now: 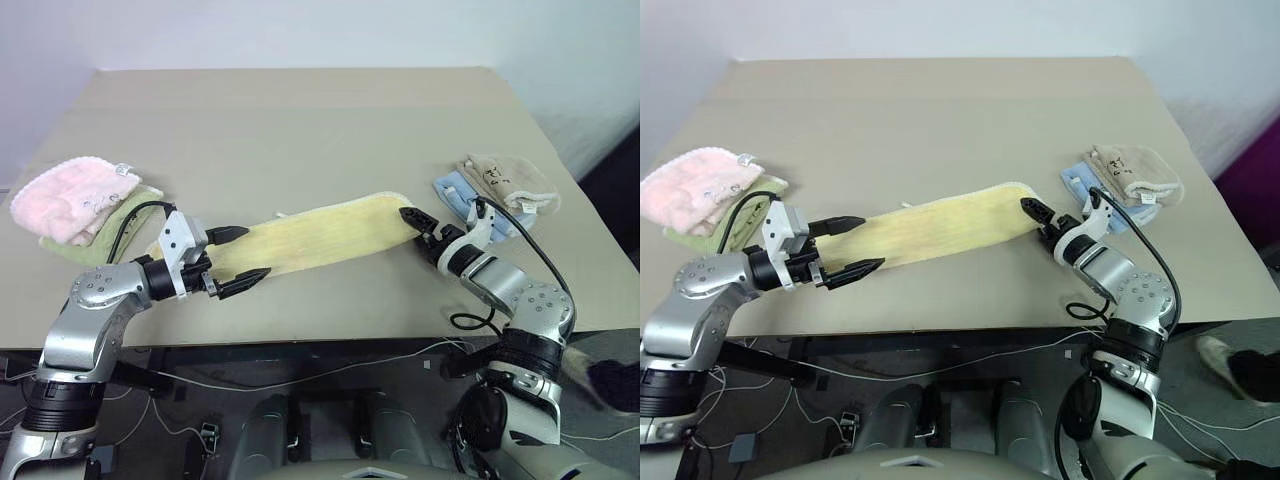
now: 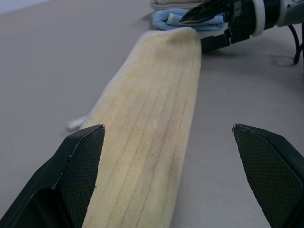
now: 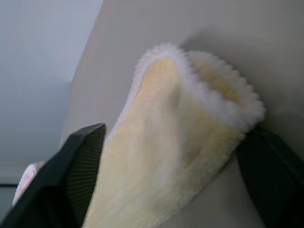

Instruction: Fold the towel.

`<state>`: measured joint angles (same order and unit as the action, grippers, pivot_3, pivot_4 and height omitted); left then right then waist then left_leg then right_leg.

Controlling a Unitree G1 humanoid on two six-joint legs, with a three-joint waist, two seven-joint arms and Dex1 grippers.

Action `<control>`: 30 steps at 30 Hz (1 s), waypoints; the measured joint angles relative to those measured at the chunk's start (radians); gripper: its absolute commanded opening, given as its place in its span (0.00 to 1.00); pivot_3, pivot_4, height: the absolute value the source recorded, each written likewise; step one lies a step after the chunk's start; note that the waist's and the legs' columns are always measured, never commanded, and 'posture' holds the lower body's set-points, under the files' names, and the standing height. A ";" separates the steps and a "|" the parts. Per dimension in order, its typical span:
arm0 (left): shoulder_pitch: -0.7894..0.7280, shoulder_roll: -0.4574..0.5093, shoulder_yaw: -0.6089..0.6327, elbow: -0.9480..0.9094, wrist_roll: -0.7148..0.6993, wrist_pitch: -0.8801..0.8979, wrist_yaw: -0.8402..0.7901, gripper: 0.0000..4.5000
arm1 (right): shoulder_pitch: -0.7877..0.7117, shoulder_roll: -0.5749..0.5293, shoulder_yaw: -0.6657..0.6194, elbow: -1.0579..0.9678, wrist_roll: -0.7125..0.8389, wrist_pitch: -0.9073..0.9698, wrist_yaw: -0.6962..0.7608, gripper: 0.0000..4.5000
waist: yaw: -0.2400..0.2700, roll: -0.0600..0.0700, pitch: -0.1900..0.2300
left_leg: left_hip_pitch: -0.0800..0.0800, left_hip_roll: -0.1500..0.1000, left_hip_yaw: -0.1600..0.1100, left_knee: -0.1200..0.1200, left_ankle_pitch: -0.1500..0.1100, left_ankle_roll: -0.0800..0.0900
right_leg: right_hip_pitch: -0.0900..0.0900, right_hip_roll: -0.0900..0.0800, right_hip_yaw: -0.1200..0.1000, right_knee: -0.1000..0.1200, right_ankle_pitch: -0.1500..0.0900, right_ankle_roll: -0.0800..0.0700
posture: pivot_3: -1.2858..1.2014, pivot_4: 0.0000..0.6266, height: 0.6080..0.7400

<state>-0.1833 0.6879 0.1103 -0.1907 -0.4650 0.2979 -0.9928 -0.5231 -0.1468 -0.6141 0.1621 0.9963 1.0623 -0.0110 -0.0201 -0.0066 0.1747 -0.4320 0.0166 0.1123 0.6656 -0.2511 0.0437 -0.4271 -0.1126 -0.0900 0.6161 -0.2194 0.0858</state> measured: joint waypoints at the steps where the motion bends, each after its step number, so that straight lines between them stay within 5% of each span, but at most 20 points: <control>1: 0.007 0.000 0.000 -0.009 0.000 0.000 0.003 1.00 | 0.000 0.001 -0.004 0.006 0.003 -0.002 -0.006 0.64 | 0.000 0.000 0.000 | 0.000 0.000 0.000 0.000 0.000 0.000 | 0.000 0.000 0.000 0.000 0.000 0.000 | 0.52 0.24 1.00; 10: 0.024 0.000 0.000 -0.023 -0.002 0.003 0.015 1.00 | 0.001 0.002 -0.012 0.009 0.051 -0.020 -0.025 0.00 | 0.000 -0.003 -0.002 | 0.001 0.000 0.000 0.000 0.000 0.000 | 0.001 0.000 0.000 -0.001 0.000 0.000 | 0.52 0.24 1.00; 17: 0.023 0.000 0.001 -0.023 -0.002 0.003 0.015 1.00 | 0.004 -0.015 -0.013 0.021 0.067 -0.054 -0.030 0.00 | 0.006 -0.003 -0.003 | 0.001 0.000 -0.001 0.000 -0.001 0.000 | 0.001 -0.002 0.000 -0.001 0.000 0.000 | 0.52 0.24 1.00; 30: 0.014 -0.002 0.000 -0.024 -0.002 0.002 0.015 1.00 | -0.035 -0.259 -0.056 0.134 0.055 -0.119 0.014 0.00 | 0.002 0.003 0.001 | -0.004 -0.001 0.000 0.000 -0.001 0.002 | -0.003 -0.002 0.000 -0.002 0.000 0.000 | 0.52 0.24 1.00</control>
<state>-0.1694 0.6860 0.1100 -0.2142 -0.4667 0.3002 -0.9781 -0.5584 -0.4062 -0.6700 0.2960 1.0514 0.9436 0.0032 -0.0185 -0.0035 0.1756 -0.4359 0.0160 0.1123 0.6653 -0.2526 0.0460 -0.4301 -0.1144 -0.0899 0.6142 -0.2195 0.0857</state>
